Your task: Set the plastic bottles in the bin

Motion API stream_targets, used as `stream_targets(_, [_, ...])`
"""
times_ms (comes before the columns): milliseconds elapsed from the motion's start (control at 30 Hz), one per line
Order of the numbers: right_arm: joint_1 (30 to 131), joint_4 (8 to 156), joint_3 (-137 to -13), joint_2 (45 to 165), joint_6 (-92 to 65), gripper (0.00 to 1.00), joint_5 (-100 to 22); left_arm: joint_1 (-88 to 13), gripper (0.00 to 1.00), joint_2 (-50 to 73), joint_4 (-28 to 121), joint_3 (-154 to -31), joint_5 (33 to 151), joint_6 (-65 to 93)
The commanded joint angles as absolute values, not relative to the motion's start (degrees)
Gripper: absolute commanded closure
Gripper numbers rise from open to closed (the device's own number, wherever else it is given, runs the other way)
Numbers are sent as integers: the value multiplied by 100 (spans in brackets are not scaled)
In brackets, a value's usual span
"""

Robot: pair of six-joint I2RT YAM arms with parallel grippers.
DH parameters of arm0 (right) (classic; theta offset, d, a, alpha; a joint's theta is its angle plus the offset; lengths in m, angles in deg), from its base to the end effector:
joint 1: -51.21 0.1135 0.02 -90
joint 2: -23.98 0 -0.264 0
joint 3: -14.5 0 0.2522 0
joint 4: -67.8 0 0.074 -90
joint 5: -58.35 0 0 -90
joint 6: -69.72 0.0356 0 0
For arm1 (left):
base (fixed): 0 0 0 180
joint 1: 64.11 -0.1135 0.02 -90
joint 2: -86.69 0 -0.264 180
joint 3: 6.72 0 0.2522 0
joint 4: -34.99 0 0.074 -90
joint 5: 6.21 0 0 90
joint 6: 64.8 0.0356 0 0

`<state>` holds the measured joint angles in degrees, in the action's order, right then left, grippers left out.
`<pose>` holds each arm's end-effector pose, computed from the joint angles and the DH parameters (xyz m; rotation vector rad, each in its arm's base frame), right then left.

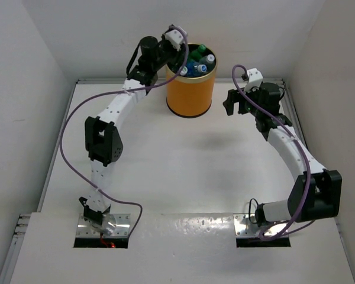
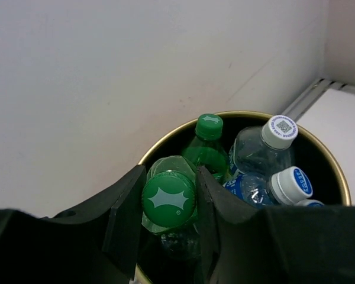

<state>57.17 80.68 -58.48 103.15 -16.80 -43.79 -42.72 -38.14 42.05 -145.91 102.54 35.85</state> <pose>0.3214 0.0411 0.3101 -0.1853 1.8991 0.3132 0.4818 -0.2010 0.4064 0.6556 1.3066 -0.3890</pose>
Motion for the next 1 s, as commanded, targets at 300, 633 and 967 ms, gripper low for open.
stream_targets(300, [5675,8340,-6289,9939,-1624,6,-4272,-3660,0,-3295,4425,-14924,8327,4656])
stream_targets(633, [4939,9983,-6438,9210,-1633,0,-3798,-4581,0,-1230,7763,-13443,9080,3066])
stream_targets(967, [4093,10863,-5534,8647,-1317,0,-3822,-5461,0,1548,7362,-9036,9417,2617])
